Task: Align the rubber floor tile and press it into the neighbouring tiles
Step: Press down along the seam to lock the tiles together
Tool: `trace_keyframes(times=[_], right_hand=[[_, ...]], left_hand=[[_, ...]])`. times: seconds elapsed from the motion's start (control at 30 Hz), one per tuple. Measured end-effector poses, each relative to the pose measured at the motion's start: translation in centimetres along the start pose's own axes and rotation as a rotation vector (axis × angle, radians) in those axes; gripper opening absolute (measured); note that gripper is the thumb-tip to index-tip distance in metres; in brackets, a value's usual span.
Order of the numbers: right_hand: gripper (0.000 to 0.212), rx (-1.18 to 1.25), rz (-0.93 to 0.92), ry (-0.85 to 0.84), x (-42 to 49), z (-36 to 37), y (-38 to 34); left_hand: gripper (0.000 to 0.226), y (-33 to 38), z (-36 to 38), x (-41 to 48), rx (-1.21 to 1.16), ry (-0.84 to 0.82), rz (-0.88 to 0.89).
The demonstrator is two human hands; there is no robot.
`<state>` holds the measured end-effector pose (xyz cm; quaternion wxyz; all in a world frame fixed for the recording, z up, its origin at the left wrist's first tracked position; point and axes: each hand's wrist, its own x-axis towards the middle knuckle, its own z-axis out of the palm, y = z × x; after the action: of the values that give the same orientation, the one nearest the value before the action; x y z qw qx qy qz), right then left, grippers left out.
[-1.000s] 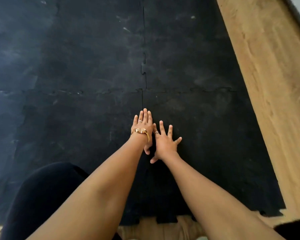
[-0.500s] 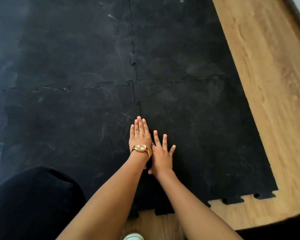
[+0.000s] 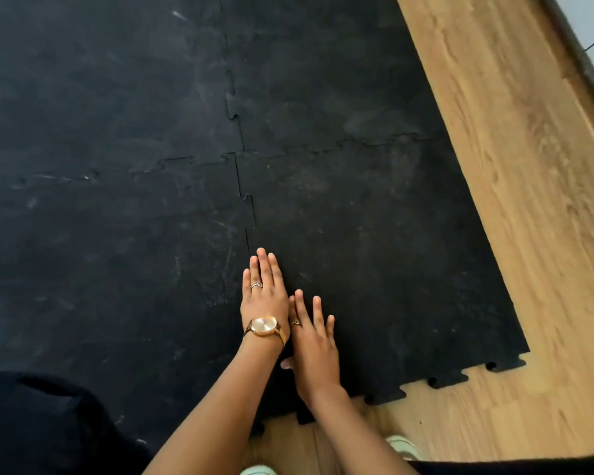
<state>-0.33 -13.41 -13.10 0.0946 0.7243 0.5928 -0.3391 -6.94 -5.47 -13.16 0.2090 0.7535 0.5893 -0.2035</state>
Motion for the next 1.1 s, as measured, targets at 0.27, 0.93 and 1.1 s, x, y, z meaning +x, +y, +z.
trace_keyframes(times=[0.27, 0.93, 1.1], right_hand=[[0.107, -0.016, 0.019, -0.030, -1.0, -0.4, -0.3], [0.133, -0.241, 0.013, -0.068, 9.4, -9.9, -2.8], [0.129, -0.142, 0.032, -0.016, 11.1, -8.1, -2.0]], left_hand=[[0.144, -1.8, -0.4, -1.2, 0.059, -0.131, 0.095], [0.133, -2.4, -14.9, 11.3, 0.231, -0.111, 0.019], [0.139, -2.2, -13.8, 15.2, 0.175, -0.119, -0.015]])
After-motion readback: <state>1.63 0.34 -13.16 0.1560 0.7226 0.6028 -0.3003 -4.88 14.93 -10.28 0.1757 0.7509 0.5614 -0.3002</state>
